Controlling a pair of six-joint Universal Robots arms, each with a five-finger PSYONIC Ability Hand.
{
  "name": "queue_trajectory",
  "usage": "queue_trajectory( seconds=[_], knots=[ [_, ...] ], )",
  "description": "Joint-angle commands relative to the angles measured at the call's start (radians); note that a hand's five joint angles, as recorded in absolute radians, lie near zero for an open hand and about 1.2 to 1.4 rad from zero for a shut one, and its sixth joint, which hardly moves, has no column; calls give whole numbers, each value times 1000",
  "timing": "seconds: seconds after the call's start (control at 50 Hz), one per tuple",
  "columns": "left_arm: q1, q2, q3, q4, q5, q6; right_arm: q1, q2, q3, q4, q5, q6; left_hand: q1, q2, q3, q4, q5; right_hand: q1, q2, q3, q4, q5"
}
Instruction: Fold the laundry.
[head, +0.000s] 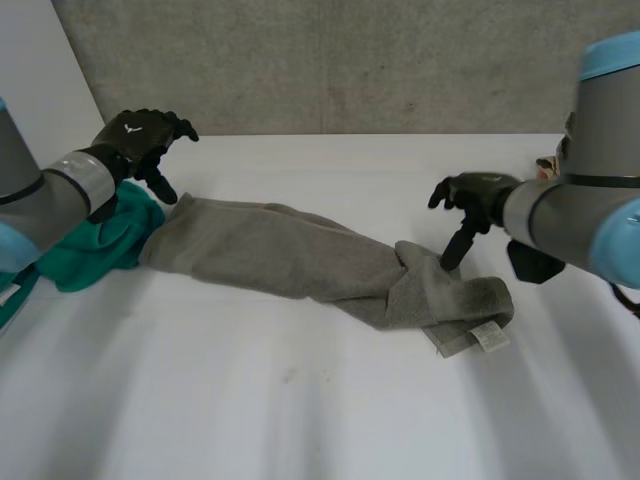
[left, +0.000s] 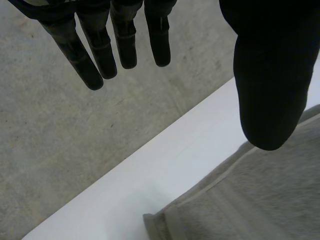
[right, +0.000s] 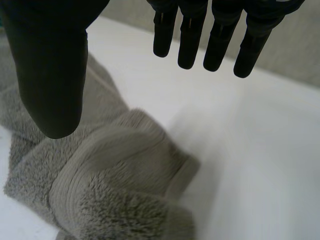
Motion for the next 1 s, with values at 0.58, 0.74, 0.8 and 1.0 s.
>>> queue_trajectory(
  seconds=[0.58, 0.74, 0.8, 1.0],
  knots=[
    [-109, 93, -140, -58, -55, -14, 163, -374, 233, -227, -123, -278, -208, -179, -181, -177, -163, 1002, 988, 1006, 1021, 1041],
    [-172, -53, 7, -209, -46, -26, 210, -580, 374, -319, -222, -263, -208, -179, -181, -177, -163, 1002, 988, 1006, 1021, 1041],
    [-215, -113, 56, -255, -37, -26, 219, -633, 408, -328, -265, -252, -208, -179, -181, -177, -163, 1002, 988, 1006, 1021, 1041],
    [-345, -179, 113, -342, 21, -72, 179, -678, 420, -402, -302, -184, 258, 287, 285, 290, 303, 1002, 988, 1006, 1021, 1041]
  ],
)
